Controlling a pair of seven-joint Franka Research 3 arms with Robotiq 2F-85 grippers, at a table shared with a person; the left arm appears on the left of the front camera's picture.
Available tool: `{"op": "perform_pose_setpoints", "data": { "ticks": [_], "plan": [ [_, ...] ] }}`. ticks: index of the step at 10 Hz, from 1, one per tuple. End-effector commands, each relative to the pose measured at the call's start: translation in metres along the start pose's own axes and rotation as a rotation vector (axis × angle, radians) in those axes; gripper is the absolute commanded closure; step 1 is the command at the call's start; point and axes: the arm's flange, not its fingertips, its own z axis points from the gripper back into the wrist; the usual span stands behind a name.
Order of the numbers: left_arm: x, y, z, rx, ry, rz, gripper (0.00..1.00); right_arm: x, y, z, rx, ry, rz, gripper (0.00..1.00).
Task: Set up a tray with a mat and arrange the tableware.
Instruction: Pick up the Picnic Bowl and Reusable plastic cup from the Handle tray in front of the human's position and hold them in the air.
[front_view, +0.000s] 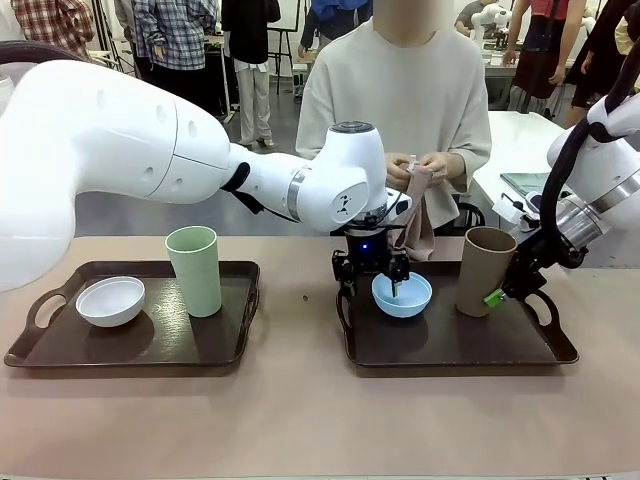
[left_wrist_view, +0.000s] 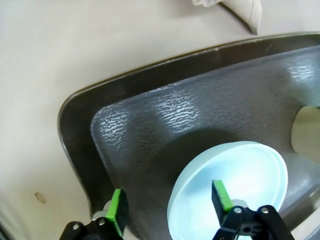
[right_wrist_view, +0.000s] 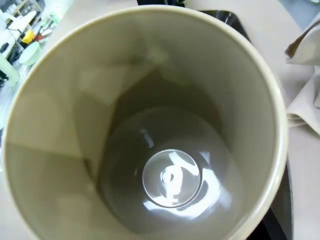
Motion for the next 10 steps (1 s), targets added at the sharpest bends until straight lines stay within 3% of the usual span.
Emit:
{"op": "perform_pose_setpoints", "data": {
  "ticks": [1,2,4,5,6,7,8,9,10],
  "plan": [
    [0.0039,-0.0041,-0.0004,0.012,0.009,0.022,0.84,-0.0008,-0.0057,-0.0015,-0.019,-0.046,0.031,0.88],
    [0.0037,-0.0039,-0.0010,0.014,0.011,0.024,1.00,-0.0014,-0.0058,-0.0017,-0.018,-0.051,0.035,1.00],
    [0.0046,-0.0040,-0.0017,0.017,0.016,0.026,1.00,-0.0022,-0.0061,-0.0006,-0.018,-0.054,0.036,1.00],
    [0.0047,-0.0041,-0.0015,0.018,0.018,0.026,0.96,-0.0024,-0.0062,-0.0005,-0.018,-0.057,0.037,0.82],
    [0.0048,-0.0042,-0.0017,0.018,0.020,0.026,1.00,-0.0028,-0.0062,-0.0001,-0.019,-0.058,0.039,0.82],
    [0.0045,-0.0044,-0.0017,0.019,0.021,0.027,1.00,-0.0030,-0.0060,0.0000,-0.020,-0.059,0.041,1.00],
    [0.0042,-0.0045,-0.0007,0.018,0.020,0.028,1.00,-0.0029,-0.0059,0.0001,-0.021,-0.060,0.044,0.82],
    [0.0041,-0.0045,0.0001,0.019,0.020,0.029,1.00,-0.0027,-0.0059,0.0002,-0.020,-0.061,0.046,1.00],
    [0.0038,-0.0043,0.0009,0.021,0.022,0.028,1.00,-0.0028,-0.0059,0.0005,-0.022,-0.061,0.047,1.00]
  ]
}}
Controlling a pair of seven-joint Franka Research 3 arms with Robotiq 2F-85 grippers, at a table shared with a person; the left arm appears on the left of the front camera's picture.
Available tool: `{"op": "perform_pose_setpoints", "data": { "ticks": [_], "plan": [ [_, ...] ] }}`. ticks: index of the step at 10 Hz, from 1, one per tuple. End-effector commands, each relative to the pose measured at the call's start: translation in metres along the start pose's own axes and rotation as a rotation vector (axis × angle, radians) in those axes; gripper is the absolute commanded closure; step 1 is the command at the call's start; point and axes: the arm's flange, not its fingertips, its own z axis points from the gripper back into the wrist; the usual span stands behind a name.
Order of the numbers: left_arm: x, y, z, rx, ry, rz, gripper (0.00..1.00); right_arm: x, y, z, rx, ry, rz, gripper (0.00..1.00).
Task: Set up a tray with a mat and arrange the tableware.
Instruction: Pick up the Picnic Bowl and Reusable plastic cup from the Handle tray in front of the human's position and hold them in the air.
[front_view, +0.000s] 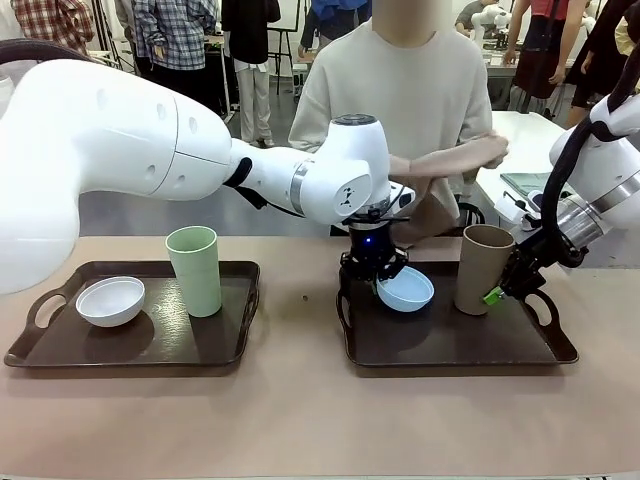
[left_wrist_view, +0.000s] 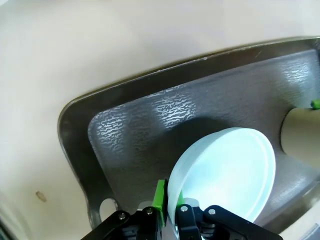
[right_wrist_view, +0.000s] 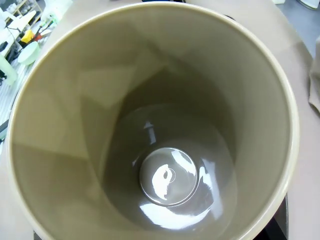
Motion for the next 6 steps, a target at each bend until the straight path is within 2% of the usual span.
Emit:
{"op": "perform_pose_setpoints", "data": {
  "ticks": [1,2,4,6],
  "plan": [
    [-0.002,0.002,-0.007,0.030,0.023,0.024,1.00,-0.001,-0.004,-0.001,-0.016,-0.045,0.022,1.00],
    [-0.004,0.003,-0.006,0.044,0.033,0.022,1.00,-0.001,-0.003,0.001,-0.037,-0.027,0.005,0.82],
    [-0.013,0.008,0.005,0.066,0.089,0.036,0.97,0.009,0.016,0.020,-0.014,-0.048,0.008,0.82],
    [-0.027,0.009,0.037,0.036,0.045,0.059,0.97,0.034,0.050,0.054,-0.038,-0.071,0.052,0.82]
  ]
}}
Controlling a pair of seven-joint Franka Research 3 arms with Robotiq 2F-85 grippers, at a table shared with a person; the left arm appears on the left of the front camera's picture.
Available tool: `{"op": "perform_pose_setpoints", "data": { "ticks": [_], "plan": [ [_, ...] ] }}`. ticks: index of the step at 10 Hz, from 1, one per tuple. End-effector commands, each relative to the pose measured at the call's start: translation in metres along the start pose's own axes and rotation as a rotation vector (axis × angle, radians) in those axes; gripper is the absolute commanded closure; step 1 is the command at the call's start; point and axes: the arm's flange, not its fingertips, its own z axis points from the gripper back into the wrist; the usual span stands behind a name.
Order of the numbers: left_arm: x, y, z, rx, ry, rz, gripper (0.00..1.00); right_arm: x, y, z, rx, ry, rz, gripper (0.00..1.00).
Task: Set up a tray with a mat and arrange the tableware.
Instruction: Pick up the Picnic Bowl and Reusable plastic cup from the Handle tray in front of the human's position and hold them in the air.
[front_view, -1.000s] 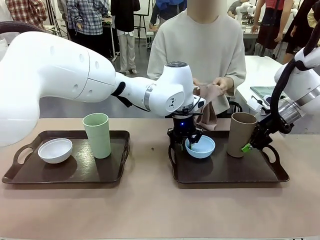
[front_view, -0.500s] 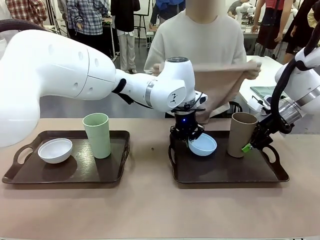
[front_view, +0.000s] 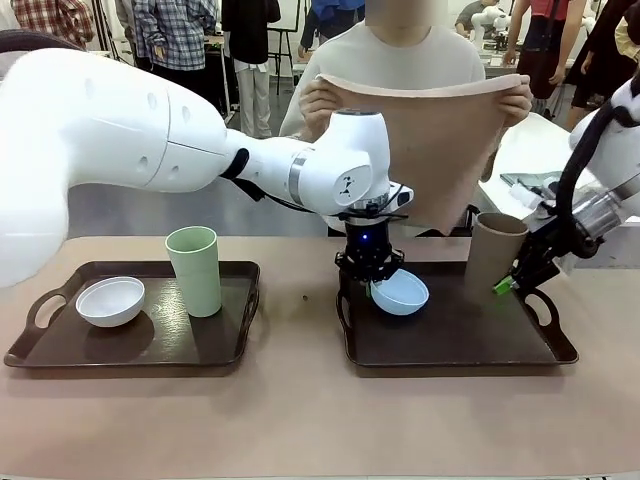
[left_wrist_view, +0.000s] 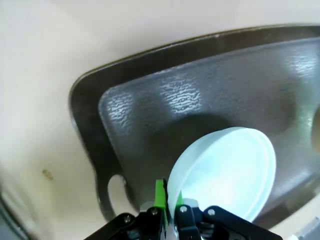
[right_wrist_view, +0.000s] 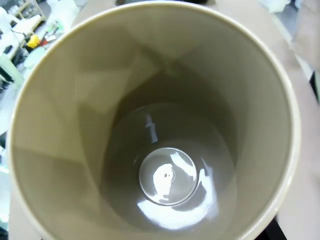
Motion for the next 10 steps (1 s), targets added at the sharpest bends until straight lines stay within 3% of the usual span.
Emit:
{"op": "perform_pose_setpoints", "data": {
  "ticks": [1,6,10],
  "plan": [
    [-0.031,0.006,0.039,0.004,-0.061,0.053,0.97,0.033,0.045,0.035,-0.047,-0.015,0.036,0.82],
    [-0.078,-0.012,0.126,0.026,-0.254,0.052,0.97,0.095,0.103,0.092,-0.154,-0.006,0.081,0.82],
    [-0.091,-0.012,0.143,0.023,-0.297,0.081,0.97,0.111,0.110,0.102,-0.171,0.006,0.064,0.82]
  ]
}}
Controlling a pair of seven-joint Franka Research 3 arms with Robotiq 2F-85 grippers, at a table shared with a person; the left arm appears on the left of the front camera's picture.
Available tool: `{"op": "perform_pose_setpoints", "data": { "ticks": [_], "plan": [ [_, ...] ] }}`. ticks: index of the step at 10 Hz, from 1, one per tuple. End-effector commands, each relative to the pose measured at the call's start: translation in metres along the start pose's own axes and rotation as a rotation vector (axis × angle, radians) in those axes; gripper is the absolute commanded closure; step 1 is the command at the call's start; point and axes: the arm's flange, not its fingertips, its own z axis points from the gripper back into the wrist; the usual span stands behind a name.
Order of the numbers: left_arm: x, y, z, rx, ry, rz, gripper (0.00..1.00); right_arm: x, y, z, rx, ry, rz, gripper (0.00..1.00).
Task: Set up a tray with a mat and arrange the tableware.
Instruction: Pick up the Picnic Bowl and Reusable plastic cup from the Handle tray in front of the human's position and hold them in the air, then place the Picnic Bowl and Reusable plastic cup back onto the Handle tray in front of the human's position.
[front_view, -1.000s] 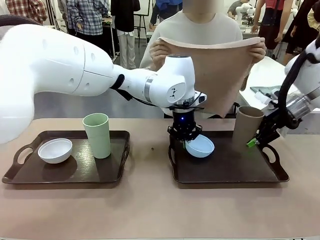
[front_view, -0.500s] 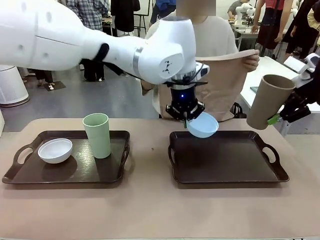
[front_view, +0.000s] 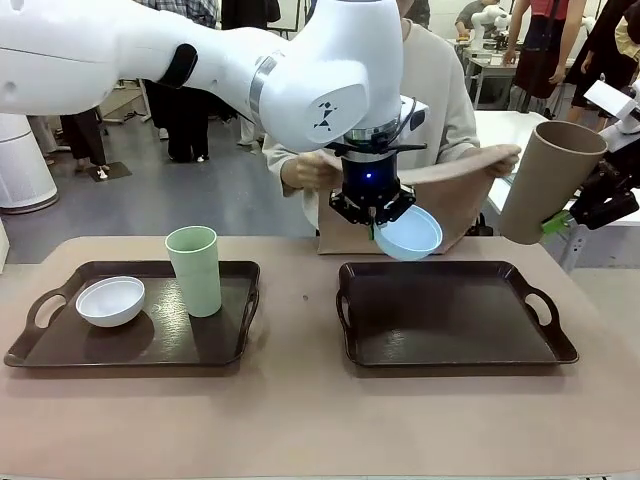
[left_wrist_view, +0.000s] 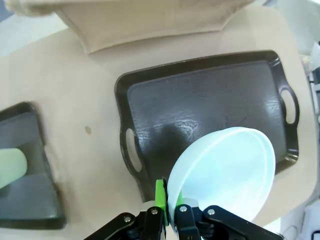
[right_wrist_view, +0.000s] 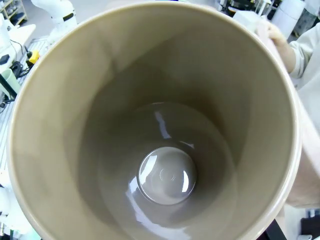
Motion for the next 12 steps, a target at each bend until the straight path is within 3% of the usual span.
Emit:
{"op": "perform_pose_setpoints", "data": {
  "ticks": [1,12],
  "plan": [
    [0.0021,-0.0009,0.0003,0.002,0.003,-0.010,0.97,-0.0014,-0.0006,0.0001,0.001,-0.004,0.009,0.82],
    [0.0021,-0.0009,0.0003,0.002,0.003,-0.010,0.97,-0.0014,-0.0006,0.0001,0.001,-0.004,0.009,0.82]
  ]
}}
